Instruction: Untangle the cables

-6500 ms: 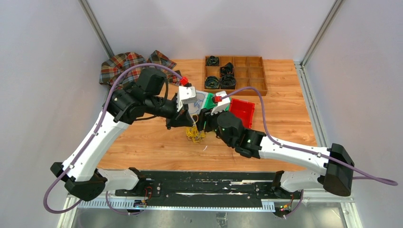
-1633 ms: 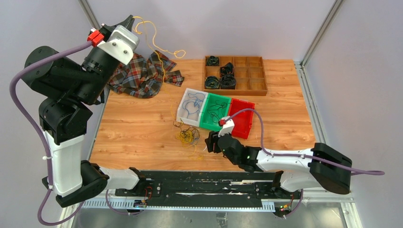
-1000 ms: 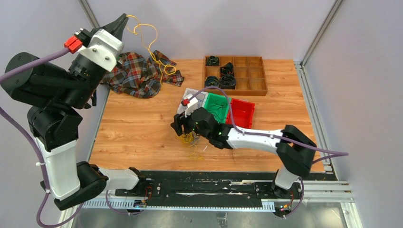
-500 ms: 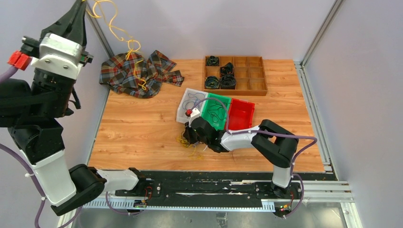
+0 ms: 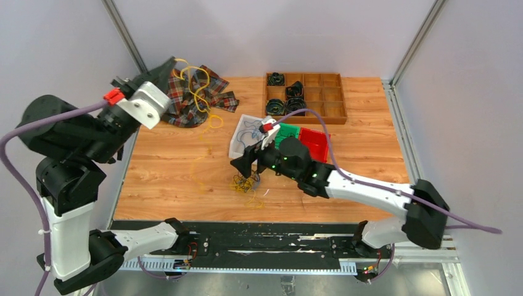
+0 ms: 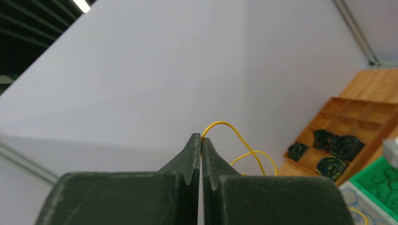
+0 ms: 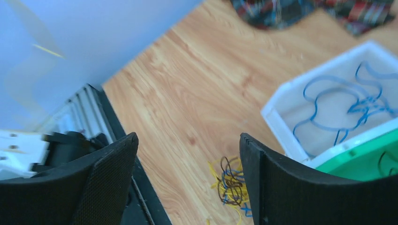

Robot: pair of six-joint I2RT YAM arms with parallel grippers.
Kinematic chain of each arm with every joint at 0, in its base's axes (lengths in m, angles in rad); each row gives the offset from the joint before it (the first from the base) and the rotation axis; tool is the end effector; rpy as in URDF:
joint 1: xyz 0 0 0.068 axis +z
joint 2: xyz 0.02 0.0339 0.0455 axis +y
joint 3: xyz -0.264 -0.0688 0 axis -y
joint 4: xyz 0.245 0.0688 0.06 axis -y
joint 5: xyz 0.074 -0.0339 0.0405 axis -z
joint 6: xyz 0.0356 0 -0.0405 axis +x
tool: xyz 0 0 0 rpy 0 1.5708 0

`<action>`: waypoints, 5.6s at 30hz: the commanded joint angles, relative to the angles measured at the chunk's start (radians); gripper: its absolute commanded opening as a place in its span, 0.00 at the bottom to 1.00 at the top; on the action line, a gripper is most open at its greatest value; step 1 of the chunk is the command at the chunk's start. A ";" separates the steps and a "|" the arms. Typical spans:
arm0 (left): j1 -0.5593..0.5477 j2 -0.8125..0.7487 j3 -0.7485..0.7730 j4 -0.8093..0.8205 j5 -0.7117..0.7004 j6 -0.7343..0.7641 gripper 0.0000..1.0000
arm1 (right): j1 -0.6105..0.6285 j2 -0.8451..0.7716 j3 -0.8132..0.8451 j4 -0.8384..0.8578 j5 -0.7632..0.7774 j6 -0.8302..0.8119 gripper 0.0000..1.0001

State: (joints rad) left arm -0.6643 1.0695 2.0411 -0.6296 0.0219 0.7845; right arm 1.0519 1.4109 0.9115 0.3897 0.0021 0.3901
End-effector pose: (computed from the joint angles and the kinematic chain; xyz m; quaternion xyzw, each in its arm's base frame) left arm 0.0664 -0.0530 0.6179 0.3887 0.4258 0.0428 0.8160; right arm 0.1641 0.2871 0.2975 -0.2413 0.7046 0.4399 0.5017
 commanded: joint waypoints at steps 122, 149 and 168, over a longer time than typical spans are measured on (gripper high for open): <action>-0.008 -0.103 -0.467 -0.381 0.129 -0.120 0.88 | -0.464 -0.360 0.123 -0.695 0.139 -0.061 0.00; -0.008 -0.138 -0.469 -0.407 0.168 -0.079 0.44 | -0.643 0.036 0.353 -1.244 -0.269 0.071 0.00; -0.008 -0.136 -0.463 -0.407 0.161 -0.086 0.71 | -0.644 0.222 0.527 -1.248 0.050 0.058 0.42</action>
State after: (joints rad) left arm -0.6647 0.9398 1.5677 -1.0382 0.1802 0.7002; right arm 0.4183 1.6344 1.3926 -0.8436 -0.0322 0.4618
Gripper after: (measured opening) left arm 0.702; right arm 0.399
